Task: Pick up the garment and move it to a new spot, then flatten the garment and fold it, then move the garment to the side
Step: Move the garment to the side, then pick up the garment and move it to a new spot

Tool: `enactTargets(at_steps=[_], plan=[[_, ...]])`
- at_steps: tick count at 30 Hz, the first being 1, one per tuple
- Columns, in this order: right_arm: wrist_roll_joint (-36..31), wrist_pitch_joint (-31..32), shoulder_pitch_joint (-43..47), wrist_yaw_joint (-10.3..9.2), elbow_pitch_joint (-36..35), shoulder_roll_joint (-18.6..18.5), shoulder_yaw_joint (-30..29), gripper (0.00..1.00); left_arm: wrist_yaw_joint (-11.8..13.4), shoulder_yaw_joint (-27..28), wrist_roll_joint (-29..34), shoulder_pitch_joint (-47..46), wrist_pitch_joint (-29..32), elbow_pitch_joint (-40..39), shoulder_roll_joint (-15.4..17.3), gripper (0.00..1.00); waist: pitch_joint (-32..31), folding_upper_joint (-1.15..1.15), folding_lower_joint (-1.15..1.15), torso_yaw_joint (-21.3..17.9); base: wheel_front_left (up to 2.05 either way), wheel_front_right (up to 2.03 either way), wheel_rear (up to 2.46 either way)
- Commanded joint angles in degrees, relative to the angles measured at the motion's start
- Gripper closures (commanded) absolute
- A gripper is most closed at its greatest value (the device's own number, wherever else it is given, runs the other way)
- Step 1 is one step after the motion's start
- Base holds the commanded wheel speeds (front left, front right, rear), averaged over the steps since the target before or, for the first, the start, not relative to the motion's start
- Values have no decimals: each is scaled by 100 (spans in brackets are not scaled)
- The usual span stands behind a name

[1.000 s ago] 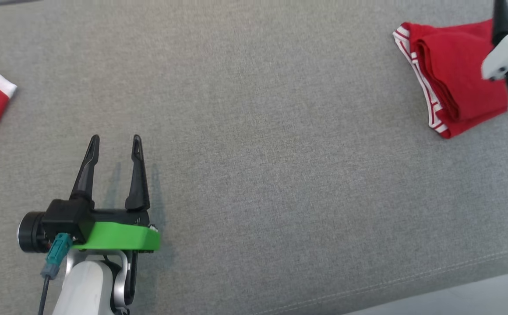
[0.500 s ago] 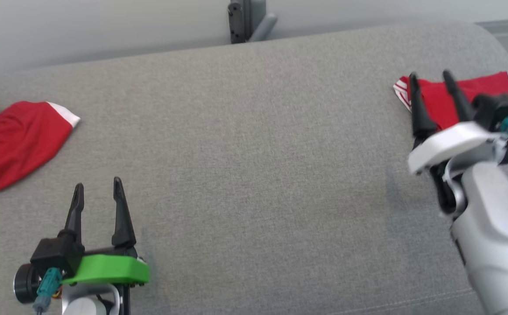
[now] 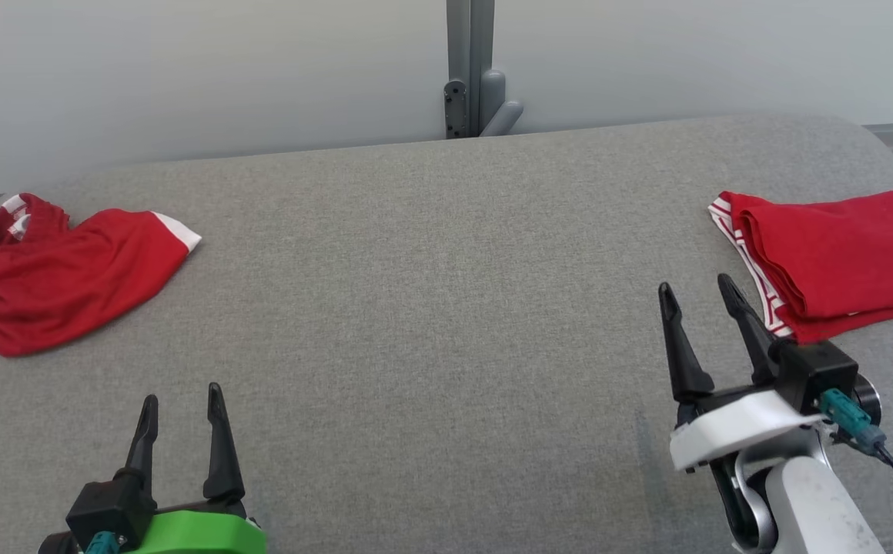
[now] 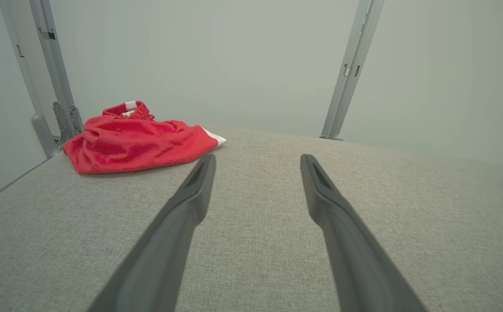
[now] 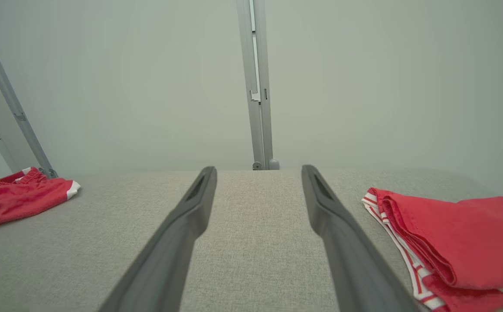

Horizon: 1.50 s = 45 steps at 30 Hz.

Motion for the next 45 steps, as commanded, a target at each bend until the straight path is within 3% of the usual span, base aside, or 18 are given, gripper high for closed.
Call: enactTargets(at_steps=[1,10,32,39,45], plan=[[-112,33,207,-10,-131,11,-49,0,-22,7,-19,62,-15,5,-5,0,-35,40,0,42,0,0,0],[-15,191,821,-9,-586,43,123,0,-75,-14,50,65,-15,-6,-14,0,-60,40,0,3,0,0,0],[17,220,877,-9,-651,45,95,0,-30,-134,3,-45,-15,-14,-15,0,-16,40,0,51,0,0,0],[0,187,899,-9,-710,46,111,0,-15,-135,23,-99,-15,-10,-11,0,-55,40,0,782,0,0,0],[44,185,953,-9,-706,46,152,0,-20,-90,66,-20,-14,-22,-8,0,-109,40,0,1731,0,0,0]])
